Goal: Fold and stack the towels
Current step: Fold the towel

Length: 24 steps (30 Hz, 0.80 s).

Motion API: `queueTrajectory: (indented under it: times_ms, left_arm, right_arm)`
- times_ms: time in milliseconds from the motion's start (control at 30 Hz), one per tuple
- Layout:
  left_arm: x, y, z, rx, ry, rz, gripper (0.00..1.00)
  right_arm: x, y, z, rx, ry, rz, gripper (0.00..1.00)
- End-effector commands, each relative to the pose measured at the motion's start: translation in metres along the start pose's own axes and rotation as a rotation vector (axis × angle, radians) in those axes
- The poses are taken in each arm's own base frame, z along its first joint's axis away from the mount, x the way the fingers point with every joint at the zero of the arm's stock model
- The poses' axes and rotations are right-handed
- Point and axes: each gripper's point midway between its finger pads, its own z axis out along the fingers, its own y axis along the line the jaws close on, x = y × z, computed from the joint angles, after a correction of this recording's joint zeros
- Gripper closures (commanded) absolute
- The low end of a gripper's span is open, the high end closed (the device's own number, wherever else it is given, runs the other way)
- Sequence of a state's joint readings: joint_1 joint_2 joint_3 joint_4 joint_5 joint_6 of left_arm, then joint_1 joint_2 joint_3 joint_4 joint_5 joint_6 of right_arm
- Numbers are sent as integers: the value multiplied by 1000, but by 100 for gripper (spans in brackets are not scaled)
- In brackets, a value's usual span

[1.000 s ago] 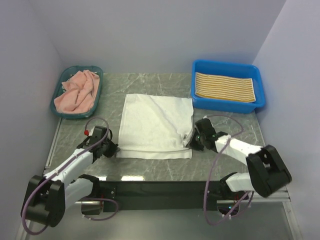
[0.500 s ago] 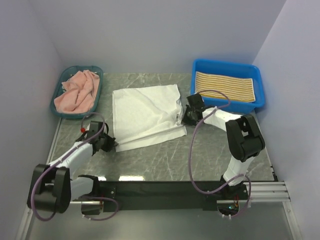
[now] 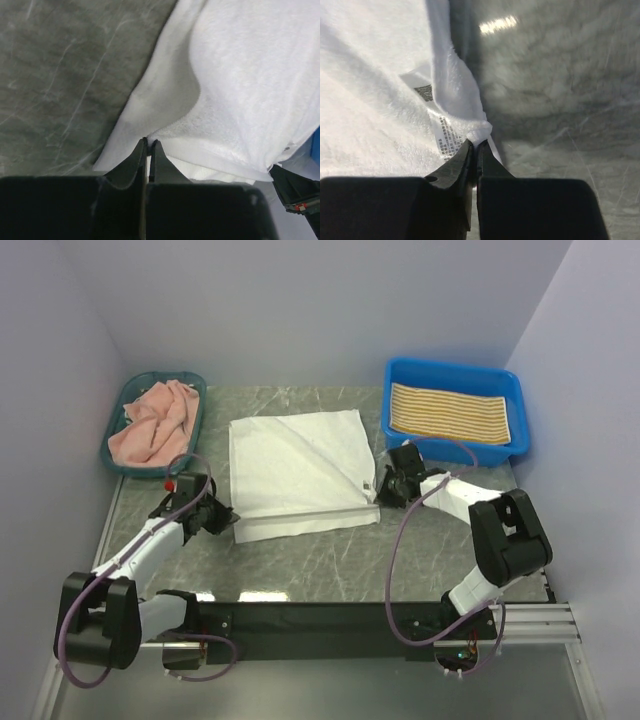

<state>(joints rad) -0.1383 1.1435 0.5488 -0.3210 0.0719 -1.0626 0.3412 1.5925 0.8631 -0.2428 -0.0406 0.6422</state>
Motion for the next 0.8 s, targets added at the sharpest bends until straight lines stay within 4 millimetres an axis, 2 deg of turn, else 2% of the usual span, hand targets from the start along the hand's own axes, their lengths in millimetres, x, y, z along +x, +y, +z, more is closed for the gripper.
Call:
queueTrajectory:
  times_ms: [0,133,233,267,300,333,367,433,467,567,600,667,733,767]
  left_arm:
    - [6,30,6,-67,-4,18,100]
    - [14,45,11,-109,17,25,100]
    - [5,38,4,-105,-18,29,100]
    - [1,33,0,-99,-27,32,100]
    - [-8,18,-6,-67,-47,40,100]
    - [-15,17,-9,-88,-73,47,100]
    - [-29,1,-16,-67,-111,51,100]
    - [-42,-11,-22,-65,-136,67,100]
    - [-53,-25,-29,-53,-153,80,100]
    - [-76,-43,-43,-46,-202,84,100]
    - [-86,-51,-52,-43,-224,95,100]
    - [-93,-58,-62,-37,-249,101,100]
    - [-94,-60,-69,-20,-265,101,99]
    - [-87,-52,-68,-21,-257,92,99]
  right_arm:
    - [9,-27,11,68,-8,36,100]
    - [16,-32,18,82,11,40,100]
    - [4,-29,9,88,-17,28,100]
    - [-4,-25,3,84,-41,26,100]
    - [-12,-21,-3,85,-55,14,100]
    - [-20,-18,-9,83,-74,8,100]
    - [-30,-15,-17,88,-105,6,100]
    - [-49,-4,-33,79,-146,-5,100]
    - [-66,6,-48,59,-197,-4,100]
    - [-81,16,-76,34,-247,-7,100]
    - [-83,19,-84,25,-255,-7,100]
    - [-87,23,-101,-4,-288,-1,100]
    - [-77,23,-108,-47,-288,17,100]
    - [-63,16,-101,-41,-261,29,100]
